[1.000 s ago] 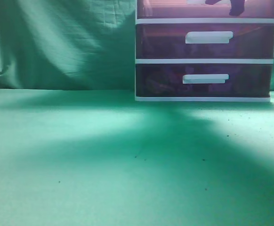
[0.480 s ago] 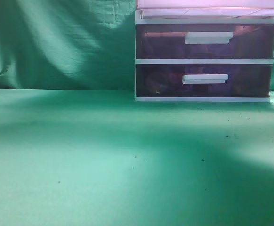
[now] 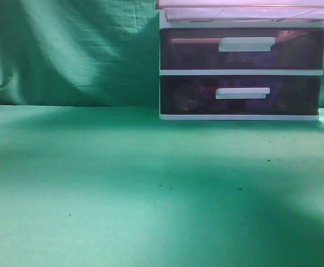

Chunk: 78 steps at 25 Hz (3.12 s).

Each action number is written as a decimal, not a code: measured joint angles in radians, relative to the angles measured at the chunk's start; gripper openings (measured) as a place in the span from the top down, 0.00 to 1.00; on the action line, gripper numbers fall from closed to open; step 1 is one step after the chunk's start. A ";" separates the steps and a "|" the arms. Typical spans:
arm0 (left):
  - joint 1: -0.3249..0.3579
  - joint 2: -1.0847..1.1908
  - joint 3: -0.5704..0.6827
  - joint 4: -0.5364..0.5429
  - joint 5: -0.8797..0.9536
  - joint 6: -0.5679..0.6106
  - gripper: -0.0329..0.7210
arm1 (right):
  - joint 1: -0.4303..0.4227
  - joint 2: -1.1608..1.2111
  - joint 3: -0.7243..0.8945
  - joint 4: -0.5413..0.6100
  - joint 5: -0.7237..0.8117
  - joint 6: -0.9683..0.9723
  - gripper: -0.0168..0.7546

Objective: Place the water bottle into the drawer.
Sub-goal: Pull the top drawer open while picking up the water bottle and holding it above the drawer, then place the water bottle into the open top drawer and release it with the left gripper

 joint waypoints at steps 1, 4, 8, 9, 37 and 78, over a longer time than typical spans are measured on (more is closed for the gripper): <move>0.000 0.002 -0.022 0.000 0.000 0.000 0.57 | 0.000 -0.002 0.000 0.000 0.002 0.000 0.87; -0.003 0.037 -0.099 0.000 -0.010 0.000 0.57 | 0.000 -0.006 0.000 0.000 0.004 0.000 0.87; -0.025 0.155 -0.232 0.002 -0.013 0.000 0.57 | 0.001 -0.016 0.017 0.000 0.002 0.000 0.87; -0.039 0.195 -0.275 0.002 -0.013 0.000 0.57 | 0.001 -0.022 0.027 0.000 0.002 0.000 0.87; -0.372 1.208 -1.338 0.660 0.311 0.146 0.57 | 0.001 -0.069 0.084 -0.008 -0.017 0.055 0.87; -0.272 1.393 -1.543 0.662 -0.177 -0.411 0.37 | 0.001 -0.071 0.092 -0.061 -0.025 0.144 0.87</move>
